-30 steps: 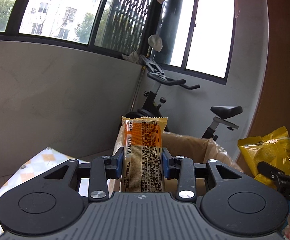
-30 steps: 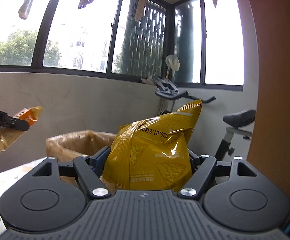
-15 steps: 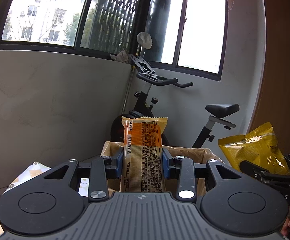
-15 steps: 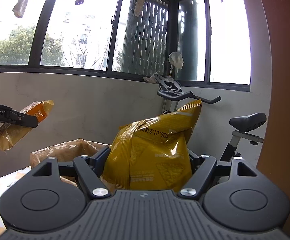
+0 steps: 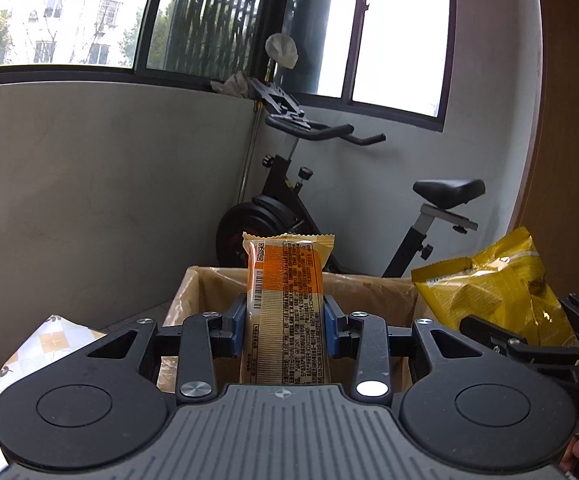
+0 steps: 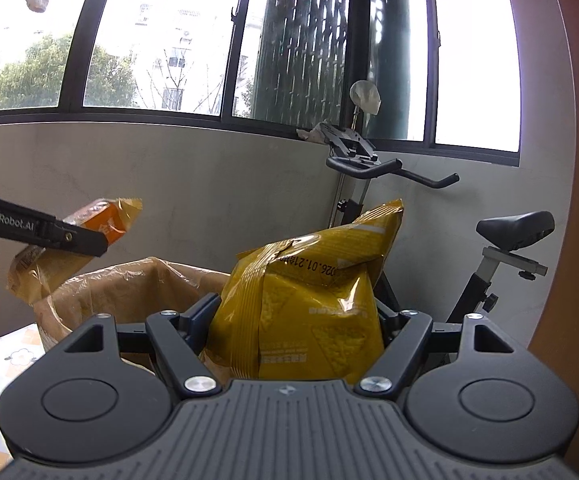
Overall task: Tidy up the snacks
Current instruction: 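Carry the biscuit bar and yellow chip bag over the box and release both, then move both open tools back down to the remaining snacks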
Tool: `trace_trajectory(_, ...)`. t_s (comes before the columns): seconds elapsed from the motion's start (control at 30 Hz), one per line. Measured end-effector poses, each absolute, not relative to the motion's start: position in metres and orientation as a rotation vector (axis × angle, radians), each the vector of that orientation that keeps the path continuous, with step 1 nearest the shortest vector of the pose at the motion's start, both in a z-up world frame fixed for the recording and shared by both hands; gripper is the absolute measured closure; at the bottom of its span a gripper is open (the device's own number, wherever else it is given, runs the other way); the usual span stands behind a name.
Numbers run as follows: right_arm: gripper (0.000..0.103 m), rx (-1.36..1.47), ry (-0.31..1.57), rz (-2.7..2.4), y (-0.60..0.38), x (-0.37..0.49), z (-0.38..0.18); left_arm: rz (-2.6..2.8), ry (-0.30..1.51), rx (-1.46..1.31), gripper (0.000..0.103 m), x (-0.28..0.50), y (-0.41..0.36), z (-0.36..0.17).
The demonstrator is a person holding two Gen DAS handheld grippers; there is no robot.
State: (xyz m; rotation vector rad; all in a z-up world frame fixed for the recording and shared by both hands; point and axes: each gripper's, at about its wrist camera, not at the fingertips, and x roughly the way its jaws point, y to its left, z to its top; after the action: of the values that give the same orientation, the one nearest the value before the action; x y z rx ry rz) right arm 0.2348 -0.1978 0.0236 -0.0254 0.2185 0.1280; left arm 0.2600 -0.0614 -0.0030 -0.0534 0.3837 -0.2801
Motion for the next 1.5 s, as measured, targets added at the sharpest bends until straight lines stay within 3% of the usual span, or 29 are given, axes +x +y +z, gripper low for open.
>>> trace_trajectory(0.47, 0.027, 0.049, 0.17, 0.123, -0.202, 0.252, 0.036, -0.291, 0.429, -0.084, 0.064, 0.283, -0.064, -0.008)
trace_trajectory(0.7, 0.027, 0.054, 0.33, 0.151, -0.191, 0.29, 0.016, -0.281, 0.484, -0.054, 0.063, 0.303, -0.069, -0.022)
trace_trajectory(0.77, 0.026, 0.059, 0.378, 0.151, -0.191, 0.296, 0.01, -0.281, 0.486, -0.036, 0.06, 0.305, -0.07, -0.024)
trace_trajectory(0.83, 0.024, 0.084, 0.411, 0.161, -0.194, 0.299, 0.004, -0.275, 0.484, -0.02, 0.044, 0.305, -0.071, -0.024)
trace_trajectory(1.03, 0.011, 0.1, 0.423, 0.15, -0.202, 0.292, 0.008, -0.273, 0.468, -0.009, 0.032, 0.298, -0.068, -0.019)
trace_trajectory(1.5, 0.011, 0.064, 0.353, 0.168, -0.203, 0.242, 0.026, -0.249, 0.44, -0.019, 0.031, 0.256, -0.039, -0.003)
